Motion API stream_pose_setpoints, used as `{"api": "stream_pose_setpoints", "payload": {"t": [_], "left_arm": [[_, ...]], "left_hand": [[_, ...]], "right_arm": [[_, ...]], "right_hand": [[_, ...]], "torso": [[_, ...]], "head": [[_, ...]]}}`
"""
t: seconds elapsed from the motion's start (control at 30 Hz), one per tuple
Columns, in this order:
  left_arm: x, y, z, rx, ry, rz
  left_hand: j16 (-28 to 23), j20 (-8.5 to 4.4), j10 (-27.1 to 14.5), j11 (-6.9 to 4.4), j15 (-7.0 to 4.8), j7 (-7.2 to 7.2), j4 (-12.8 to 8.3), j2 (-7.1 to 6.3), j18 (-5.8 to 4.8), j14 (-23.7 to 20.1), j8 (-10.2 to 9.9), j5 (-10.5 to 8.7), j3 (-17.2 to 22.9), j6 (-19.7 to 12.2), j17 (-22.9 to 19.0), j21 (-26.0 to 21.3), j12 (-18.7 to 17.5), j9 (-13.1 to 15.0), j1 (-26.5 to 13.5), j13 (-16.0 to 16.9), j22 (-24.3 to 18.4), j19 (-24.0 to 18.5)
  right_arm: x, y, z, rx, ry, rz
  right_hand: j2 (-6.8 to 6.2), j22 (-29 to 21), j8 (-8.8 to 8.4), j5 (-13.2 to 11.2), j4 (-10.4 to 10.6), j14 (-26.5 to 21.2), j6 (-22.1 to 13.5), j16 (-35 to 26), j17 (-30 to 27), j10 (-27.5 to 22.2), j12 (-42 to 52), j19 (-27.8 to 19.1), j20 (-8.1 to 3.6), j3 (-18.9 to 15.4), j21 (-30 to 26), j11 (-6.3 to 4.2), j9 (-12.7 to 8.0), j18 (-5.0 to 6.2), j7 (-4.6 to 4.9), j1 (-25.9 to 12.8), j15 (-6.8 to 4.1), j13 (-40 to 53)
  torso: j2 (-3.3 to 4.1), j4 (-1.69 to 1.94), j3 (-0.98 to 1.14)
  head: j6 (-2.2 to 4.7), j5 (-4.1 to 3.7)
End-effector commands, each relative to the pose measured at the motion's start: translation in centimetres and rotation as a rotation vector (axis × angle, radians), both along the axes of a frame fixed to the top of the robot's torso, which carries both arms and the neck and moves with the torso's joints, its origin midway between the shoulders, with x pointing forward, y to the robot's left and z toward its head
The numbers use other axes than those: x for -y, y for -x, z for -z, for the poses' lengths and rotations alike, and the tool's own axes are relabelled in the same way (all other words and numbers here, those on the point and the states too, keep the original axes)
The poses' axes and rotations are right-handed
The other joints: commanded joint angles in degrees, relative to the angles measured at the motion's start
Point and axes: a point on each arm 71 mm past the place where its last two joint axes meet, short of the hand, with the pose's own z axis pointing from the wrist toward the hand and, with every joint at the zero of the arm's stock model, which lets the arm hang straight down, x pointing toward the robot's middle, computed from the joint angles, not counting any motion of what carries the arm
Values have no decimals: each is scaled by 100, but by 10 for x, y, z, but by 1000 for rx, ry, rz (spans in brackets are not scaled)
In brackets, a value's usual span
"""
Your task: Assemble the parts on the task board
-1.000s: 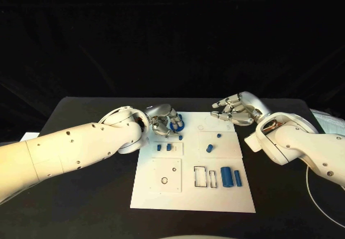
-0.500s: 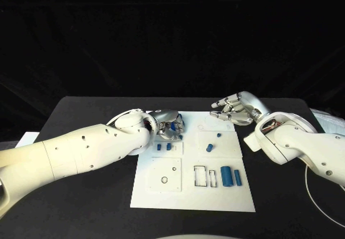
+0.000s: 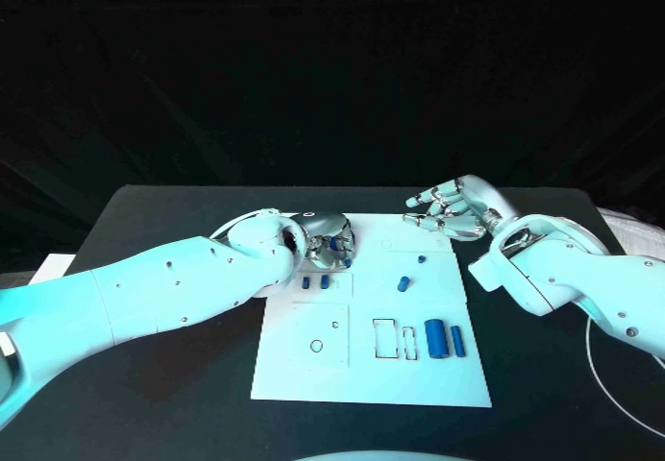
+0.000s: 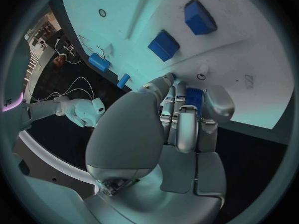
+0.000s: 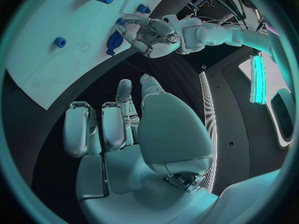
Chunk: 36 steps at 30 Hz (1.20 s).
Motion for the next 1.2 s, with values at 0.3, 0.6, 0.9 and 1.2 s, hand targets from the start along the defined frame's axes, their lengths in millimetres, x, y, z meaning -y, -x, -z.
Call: {"api": "stream_pose_setpoints", "payload": {"t": [0.3,0.6,0.9,1.2], "left_arm": [[6,1,4,-24,-49,12],[10,3,6,-37,-59,19],[9,3,7,-48,-68,3],[11,4,7,-56,-70,9]], "left_hand": [[47,-13,135,-9,-57,1,-27,4,-127,119,-39,-17,106,84,-16,245,-86,-46,-64,-67,133,85],[13,-17,136,7,-52,12,-54,-69,-150,117,-106,-27,135,41,-110,370,-173,-102,-135,-125,210,120],[-23,48,-95,133,48,55,-80,-172,-148,100,-268,-34,147,-142,-216,298,-355,-226,-250,-227,201,92],[-11,61,-15,116,43,51,-98,-127,-149,106,-250,-37,167,-57,-221,339,-320,-246,-266,-225,232,100]], "right_arm": [[-3,1,1,0,8,-23],[-4,1,1,-1,8,-25],[-3,1,1,-2,9,-24],[-4,1,1,-2,9,-26]], "right_hand": [[38,-8,24,23,2,189,11,-19,2,-23,-31,-21,2,-26,-29,2,6,79,20,27,-1,-1],[38,-8,24,23,2,189,11,-19,2,-23,-31,-21,2,-26,-29,2,6,79,20,27,-1,-1],[38,-8,24,23,2,189,11,-19,2,-23,-31,-21,2,-26,-29,2,6,79,20,27,-1,-1],[44,-9,26,24,8,188,15,-29,-8,-21,-32,-20,2,-32,-31,2,7,79,20,19,-1,-8]], "torso": [[-4,5,0],[-6,6,-2],[-5,3,-4],[-6,5,1]], "head": [[-30,6],[-37,4],[-47,-4],[-52,-11]]}}
